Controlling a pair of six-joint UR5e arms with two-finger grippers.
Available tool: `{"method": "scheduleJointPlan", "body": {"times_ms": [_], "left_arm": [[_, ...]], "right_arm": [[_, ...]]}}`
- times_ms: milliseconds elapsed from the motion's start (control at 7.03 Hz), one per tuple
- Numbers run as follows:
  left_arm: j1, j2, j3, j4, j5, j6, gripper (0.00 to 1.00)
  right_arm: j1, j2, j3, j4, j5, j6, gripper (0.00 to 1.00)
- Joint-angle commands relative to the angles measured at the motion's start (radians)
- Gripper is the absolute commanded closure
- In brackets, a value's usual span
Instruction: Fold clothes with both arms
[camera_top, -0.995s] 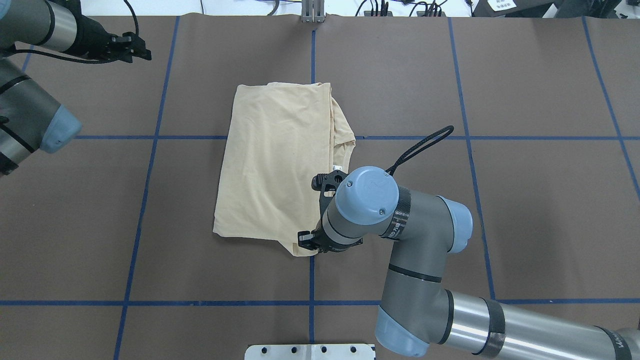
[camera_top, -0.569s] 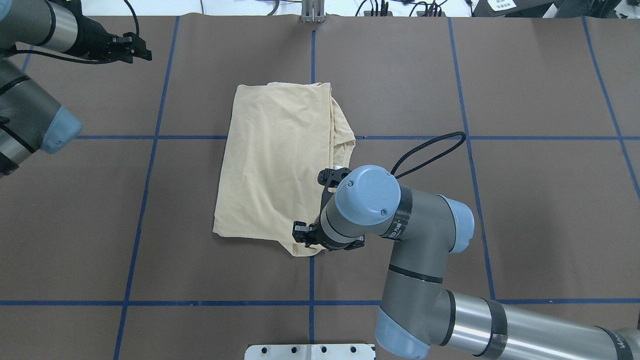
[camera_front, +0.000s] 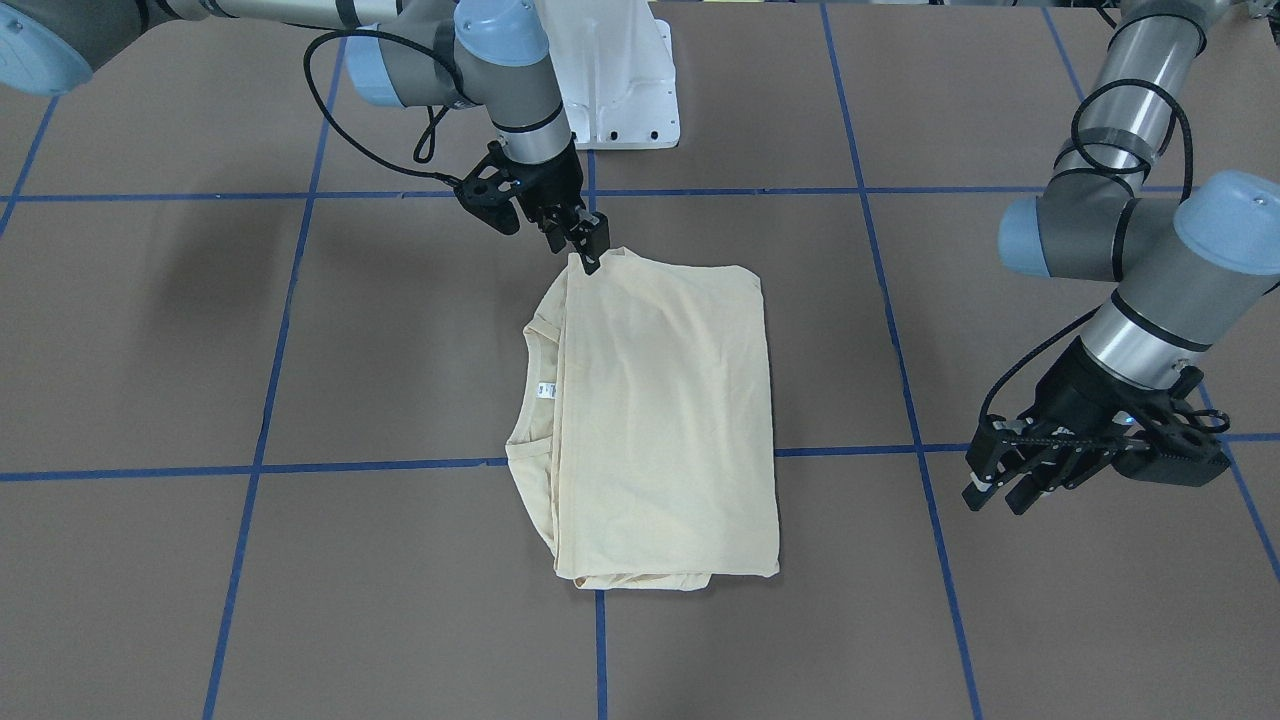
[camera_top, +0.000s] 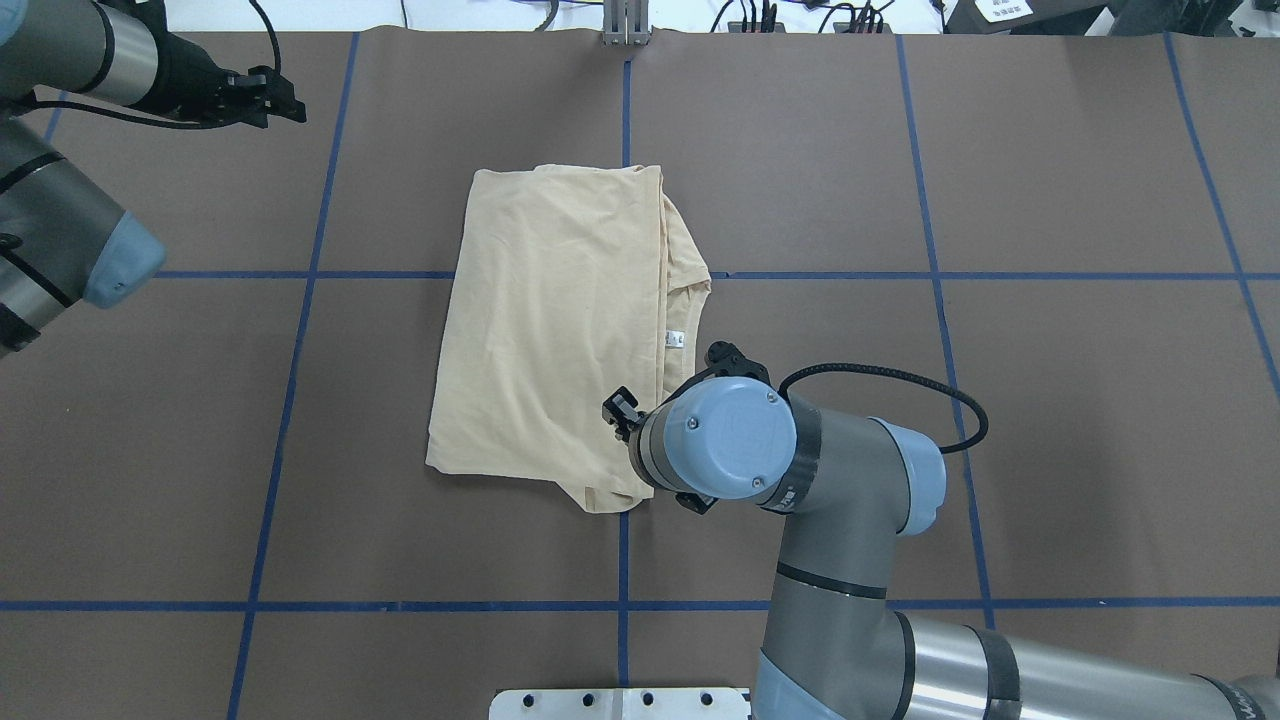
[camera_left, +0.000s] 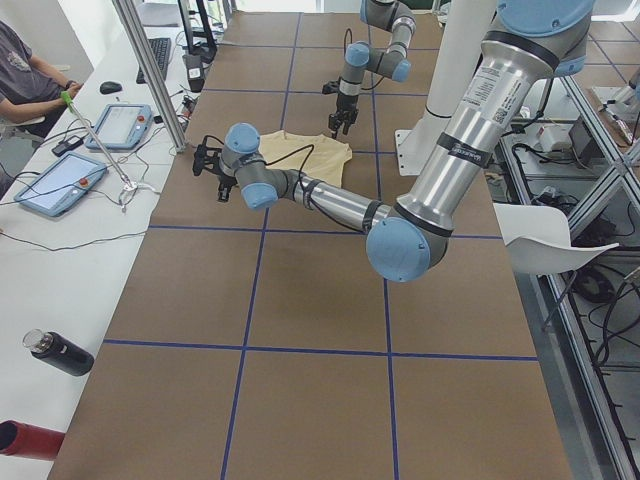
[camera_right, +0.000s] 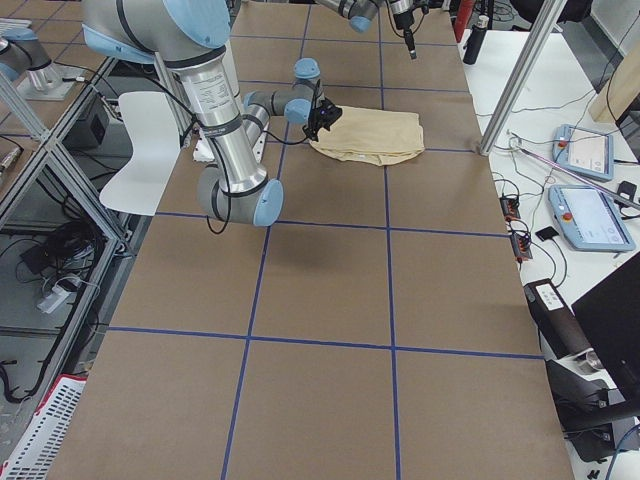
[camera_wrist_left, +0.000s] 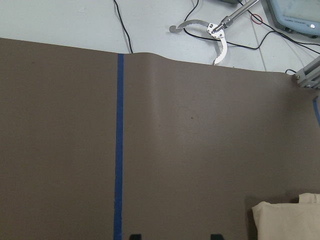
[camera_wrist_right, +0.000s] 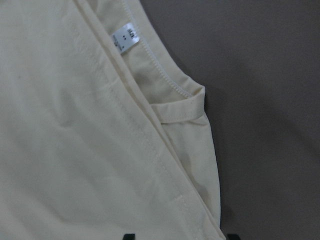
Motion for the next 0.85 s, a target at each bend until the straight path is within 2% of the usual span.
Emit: {"method": "scheduleJointPlan", "body": {"times_ms": [0,427,711], "left_arm": [[0.001,0.000,-0.001,-0.001,0.002,0.000,0.43],[0.002,0.000,-0.001,-0.001,0.002,0.000,0.43],[0.002,0.000,-0.001,-0.001,0.002,0.000,0.43]], "right_arm": [[-0.044,-0.002,-0.010,-0.001,-0.065,0.069,0.11],[-0.046,0.003,-0.035,0.003,-0.122,0.065,0.12],[-0.046,0.004,-0.091,0.082,-0.128,0.063,0.14]]}}
